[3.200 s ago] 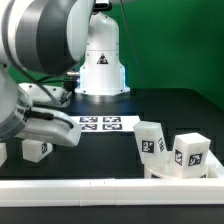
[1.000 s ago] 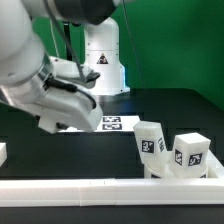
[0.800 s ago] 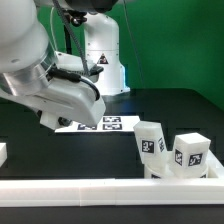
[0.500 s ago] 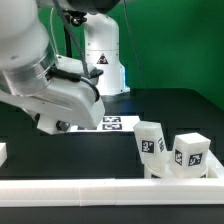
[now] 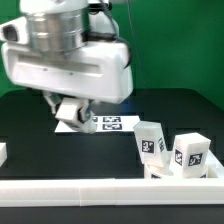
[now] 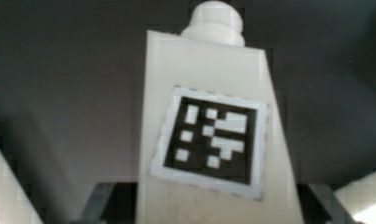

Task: Assemble stool

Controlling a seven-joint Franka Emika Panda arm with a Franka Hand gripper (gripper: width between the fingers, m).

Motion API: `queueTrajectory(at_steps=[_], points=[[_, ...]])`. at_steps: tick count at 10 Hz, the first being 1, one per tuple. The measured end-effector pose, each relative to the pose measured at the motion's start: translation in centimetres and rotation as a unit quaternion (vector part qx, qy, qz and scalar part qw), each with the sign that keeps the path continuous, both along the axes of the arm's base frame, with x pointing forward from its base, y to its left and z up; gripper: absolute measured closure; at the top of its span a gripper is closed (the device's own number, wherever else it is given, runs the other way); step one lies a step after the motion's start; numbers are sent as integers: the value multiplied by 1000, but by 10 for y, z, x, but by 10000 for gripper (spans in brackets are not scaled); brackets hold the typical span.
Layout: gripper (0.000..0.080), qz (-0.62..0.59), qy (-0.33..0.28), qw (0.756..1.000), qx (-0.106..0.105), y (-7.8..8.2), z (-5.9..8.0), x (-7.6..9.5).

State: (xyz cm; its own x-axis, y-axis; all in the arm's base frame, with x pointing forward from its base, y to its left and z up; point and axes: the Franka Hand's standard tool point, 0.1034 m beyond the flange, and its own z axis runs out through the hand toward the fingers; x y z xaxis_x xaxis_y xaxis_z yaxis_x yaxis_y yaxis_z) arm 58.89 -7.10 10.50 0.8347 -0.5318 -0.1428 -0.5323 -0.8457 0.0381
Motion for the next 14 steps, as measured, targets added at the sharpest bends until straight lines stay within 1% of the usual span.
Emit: queueTrajectory(at_steps=[1,4,5,6,9,10,11,12,14], points=[[472,1,-34,999,-15,8,1,2],[472,10,-119,992,-50,13,-4,13],[472,17,-158,985,-67,17,-6,17],[472,27,-168,983,-72,24,-7,14],[472,41,-175,982,-62,64,9,15],[472,40,-178,981,-58,81,14,14],[472,35,-182,981,-53,87,20,11],[472,30,-184,981,-51,86,23,9],[472,30,-180,982,-53,85,18,8]])
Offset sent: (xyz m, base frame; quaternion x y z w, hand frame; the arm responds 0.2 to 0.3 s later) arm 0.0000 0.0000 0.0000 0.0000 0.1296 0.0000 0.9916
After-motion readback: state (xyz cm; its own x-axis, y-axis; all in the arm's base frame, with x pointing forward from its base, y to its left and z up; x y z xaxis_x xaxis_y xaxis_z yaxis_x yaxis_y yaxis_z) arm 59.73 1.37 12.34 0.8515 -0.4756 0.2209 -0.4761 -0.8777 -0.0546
